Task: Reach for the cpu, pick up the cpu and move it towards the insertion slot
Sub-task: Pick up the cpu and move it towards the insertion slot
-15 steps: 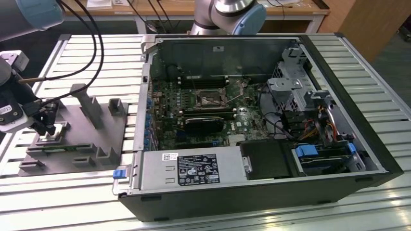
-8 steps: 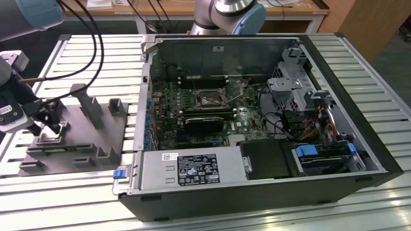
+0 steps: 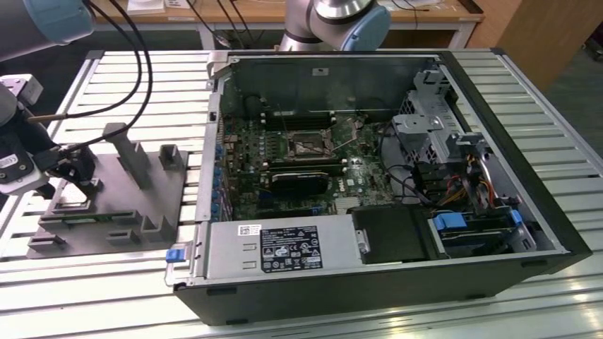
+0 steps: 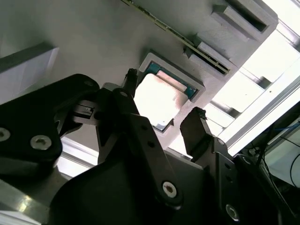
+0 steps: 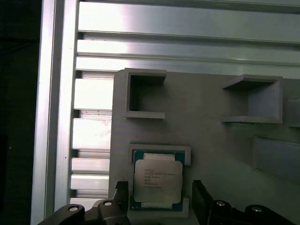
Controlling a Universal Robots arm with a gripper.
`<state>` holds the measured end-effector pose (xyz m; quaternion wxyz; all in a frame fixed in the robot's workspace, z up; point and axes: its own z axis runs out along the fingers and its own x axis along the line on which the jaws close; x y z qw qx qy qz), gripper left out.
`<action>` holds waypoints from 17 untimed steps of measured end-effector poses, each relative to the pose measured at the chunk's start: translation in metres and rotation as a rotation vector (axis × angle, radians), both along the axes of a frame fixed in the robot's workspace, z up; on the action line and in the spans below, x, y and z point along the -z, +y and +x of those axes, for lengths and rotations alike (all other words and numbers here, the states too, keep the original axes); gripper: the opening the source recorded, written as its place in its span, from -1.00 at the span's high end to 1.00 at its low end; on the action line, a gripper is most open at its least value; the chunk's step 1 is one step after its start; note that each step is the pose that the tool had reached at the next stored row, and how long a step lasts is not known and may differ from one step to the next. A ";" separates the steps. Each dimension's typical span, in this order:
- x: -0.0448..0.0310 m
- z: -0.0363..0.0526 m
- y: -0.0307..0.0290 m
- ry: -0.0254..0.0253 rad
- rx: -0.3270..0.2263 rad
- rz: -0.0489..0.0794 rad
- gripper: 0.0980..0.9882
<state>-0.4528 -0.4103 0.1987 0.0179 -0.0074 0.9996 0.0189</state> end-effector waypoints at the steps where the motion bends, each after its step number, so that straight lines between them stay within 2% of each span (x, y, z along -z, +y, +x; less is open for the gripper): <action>1: 0.0003 0.0000 0.0000 0.0000 0.008 0.000 -0.23; 7: 0.0038 0.0000 0.0002 0.0001 0.045 0.000 -0.23; 17: 0.0095 0.0012 0.0013 0.0000 0.058 0.000 -0.23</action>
